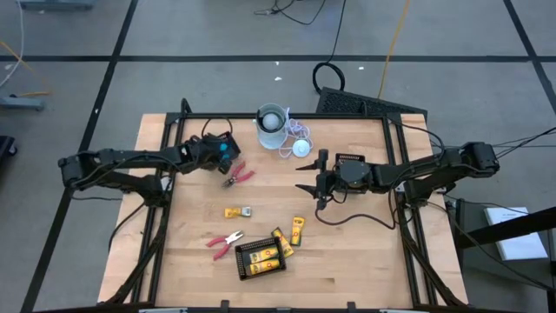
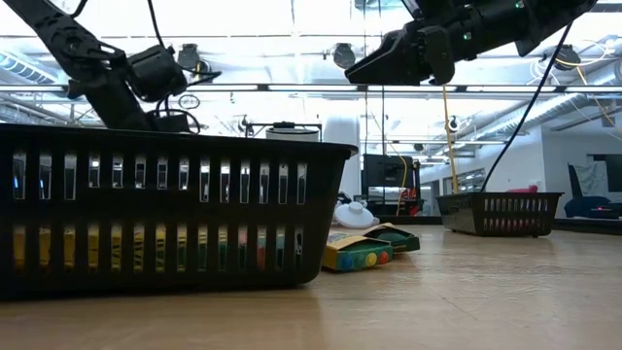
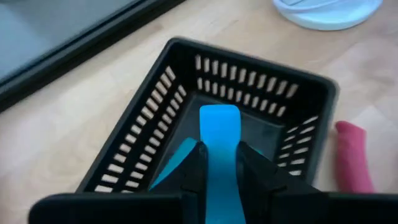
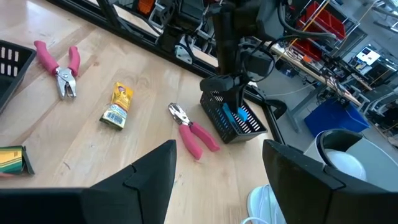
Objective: Pick & Place School Supplies
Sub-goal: Put the blue eraser into the top black bin, then put the pink puncher into the right black bin
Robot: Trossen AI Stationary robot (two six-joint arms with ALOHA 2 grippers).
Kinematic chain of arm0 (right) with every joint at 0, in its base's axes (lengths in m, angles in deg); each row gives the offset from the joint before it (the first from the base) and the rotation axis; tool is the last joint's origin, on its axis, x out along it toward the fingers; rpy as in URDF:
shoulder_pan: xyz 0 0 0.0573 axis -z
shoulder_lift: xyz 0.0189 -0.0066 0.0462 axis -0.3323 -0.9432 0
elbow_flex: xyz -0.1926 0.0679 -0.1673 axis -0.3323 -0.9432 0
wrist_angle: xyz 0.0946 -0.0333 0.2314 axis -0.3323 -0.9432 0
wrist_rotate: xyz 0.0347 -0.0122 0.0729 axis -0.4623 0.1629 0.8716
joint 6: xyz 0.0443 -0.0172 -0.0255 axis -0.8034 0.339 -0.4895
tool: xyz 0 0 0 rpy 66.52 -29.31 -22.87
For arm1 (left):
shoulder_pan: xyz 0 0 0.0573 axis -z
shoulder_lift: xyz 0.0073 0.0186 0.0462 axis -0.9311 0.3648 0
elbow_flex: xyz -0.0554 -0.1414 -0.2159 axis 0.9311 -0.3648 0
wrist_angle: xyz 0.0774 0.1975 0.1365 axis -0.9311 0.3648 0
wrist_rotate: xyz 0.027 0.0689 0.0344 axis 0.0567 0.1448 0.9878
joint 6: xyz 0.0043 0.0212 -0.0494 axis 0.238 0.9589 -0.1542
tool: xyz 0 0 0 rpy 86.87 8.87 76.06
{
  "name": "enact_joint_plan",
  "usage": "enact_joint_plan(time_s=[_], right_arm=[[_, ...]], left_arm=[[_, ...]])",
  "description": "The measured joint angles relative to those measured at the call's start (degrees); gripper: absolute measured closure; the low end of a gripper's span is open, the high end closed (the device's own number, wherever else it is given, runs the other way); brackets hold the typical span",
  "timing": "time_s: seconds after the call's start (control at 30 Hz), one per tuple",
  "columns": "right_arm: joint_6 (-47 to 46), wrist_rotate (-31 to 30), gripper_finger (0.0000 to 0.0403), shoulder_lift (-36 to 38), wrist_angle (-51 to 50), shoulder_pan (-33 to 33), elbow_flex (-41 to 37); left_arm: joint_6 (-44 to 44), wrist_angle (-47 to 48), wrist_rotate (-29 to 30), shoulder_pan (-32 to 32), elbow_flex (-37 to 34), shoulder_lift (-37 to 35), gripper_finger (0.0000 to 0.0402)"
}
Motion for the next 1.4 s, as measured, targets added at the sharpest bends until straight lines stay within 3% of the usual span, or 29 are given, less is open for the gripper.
enact_joint_plan(time_s=[0.17,0.43,0.6,0.9,1.1,1.23,1.4], right_arm=[[-0.8,0.0,0.017,0.0,-0.4,0.0,0.0],[-1.2,0.0,0.017,0.0,-1.1,0.0,0.0],[-1.3,0.0,0.017,0.0,-1.3,0.0,0.0],[-4.1,2.6,0.017,0.0,-6.5,0.0,0.0],[-7.3,3.2,0.017,0.0,-8.0,0.0,0.0],[-7.5,3.1,0.017,0.0,-8.1,0.0,0.0],[-7.5,2.9,0.017,0.0,-8.1,0.0,0.0]], left_arm=[[-0.8,-1.9,-3.2,-1.9,-0.8,0.0,0.0338],[-0.4,-2.4,-3.7,-2.2,-0.8,0.0,0.0167],[1.2,-2.5,-3.5,-2.2,-0.8,0.0,0.0112],[9.7,-9.5,-4.2,1.5,-0.8,-4.6,0.0125],[8.1,-11.3,-14.6,6.2,-0.8,-9.9,0.0147],[4.6,-11.0,-19.4,9.7,-0.8,-7.0,0.0157],[1.5,-12.0,-18.7,12.6,-0.8,-0.1,0.0158]])
